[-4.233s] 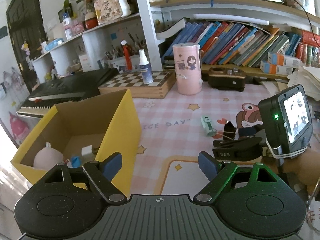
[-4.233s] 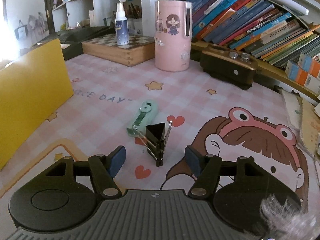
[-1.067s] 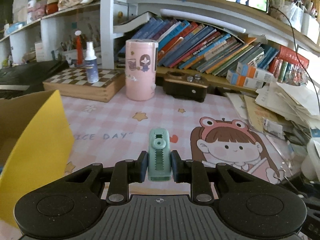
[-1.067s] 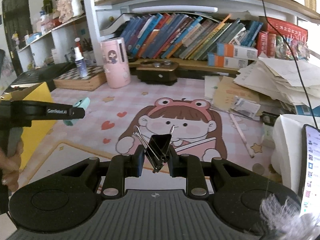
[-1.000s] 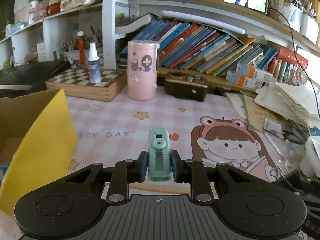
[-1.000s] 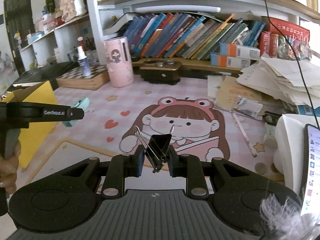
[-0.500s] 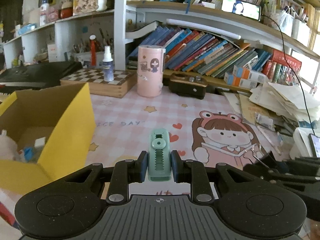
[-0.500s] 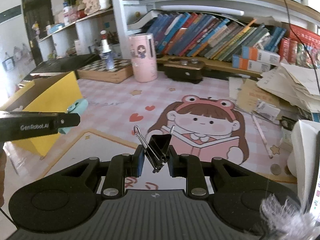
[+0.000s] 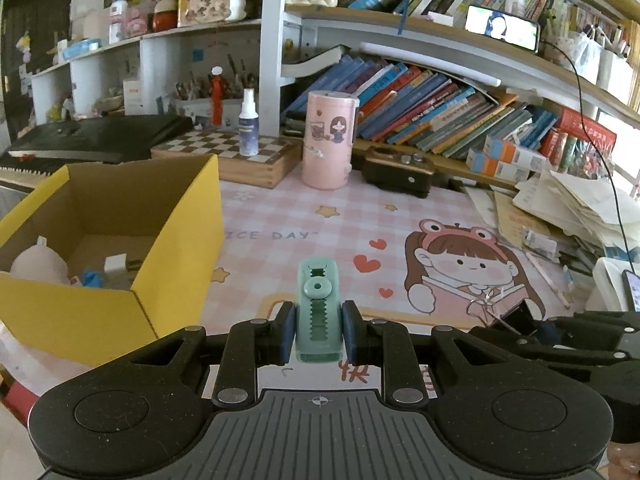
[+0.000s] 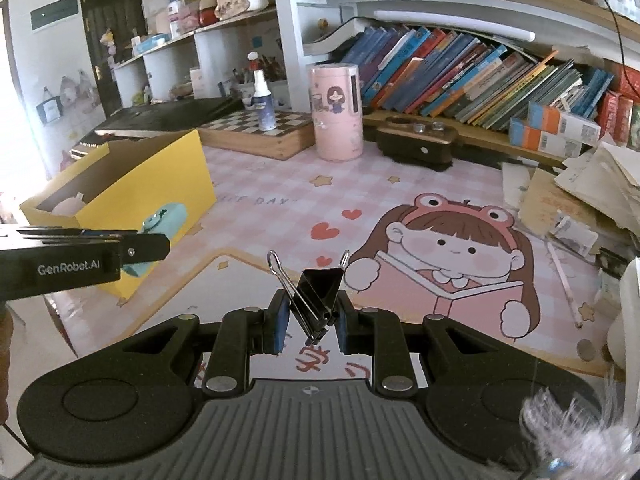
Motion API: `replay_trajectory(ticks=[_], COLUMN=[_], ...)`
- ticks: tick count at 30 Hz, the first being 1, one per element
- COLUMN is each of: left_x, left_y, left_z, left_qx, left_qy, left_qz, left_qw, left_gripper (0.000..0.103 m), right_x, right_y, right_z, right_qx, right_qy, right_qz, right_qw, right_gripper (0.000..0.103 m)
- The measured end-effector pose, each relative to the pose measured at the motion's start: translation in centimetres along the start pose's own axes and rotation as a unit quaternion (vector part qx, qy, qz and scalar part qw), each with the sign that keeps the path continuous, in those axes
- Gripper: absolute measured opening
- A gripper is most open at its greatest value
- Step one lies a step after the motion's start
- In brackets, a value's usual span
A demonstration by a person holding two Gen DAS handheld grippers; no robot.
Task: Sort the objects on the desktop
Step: 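Carry the mint-green clip and black binder clip toward the yellow box, then move both grippers over the yellow box and lower the clips inside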
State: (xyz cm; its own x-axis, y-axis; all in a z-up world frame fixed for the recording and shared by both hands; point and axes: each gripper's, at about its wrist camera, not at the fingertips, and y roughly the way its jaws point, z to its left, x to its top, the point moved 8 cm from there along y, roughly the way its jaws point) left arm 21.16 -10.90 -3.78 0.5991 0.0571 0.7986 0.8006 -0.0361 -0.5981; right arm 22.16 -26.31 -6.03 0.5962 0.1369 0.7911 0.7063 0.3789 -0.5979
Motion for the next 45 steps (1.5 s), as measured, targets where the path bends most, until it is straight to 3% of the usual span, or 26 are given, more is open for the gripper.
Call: replay_trajectory(ticks=[8,24,36,45], left_x=[-0.1,-0.6,-2.6,-4.4], left_y=[-1.1,-3.7,-7.5,-10.6], left_z=[0.2,2.1,7.1,13.2], left_qx=[-0.003,-0.049,-0.07,-0.051], left_qy=[0.003,0.007,0.008,-0.012], left_qz=[-0.008,-0.033,-0.033,-0.037], left_qw=[1.0,0.9982,0.9969,0.9979], left_gripper=[0.023,0.023,0.023,0.023], right_x=[0.2,0.1,-1.3,-2.2], right_y=[-0.5,-2.9,-4.8,-5.2], right_z=[1.1,4.4,11.6,18.4], right_qx=[0.007,-0.029,-0.042,-0.025], right_qy=[-0.005,-0.01,-0.019,-0.036], right_qz=[-0.01,-0.031,-0.034,-0.037], right_qw=[1.0,0.999,0.998,0.998], right_gripper=[0.022,0.022,0.022,0.022])
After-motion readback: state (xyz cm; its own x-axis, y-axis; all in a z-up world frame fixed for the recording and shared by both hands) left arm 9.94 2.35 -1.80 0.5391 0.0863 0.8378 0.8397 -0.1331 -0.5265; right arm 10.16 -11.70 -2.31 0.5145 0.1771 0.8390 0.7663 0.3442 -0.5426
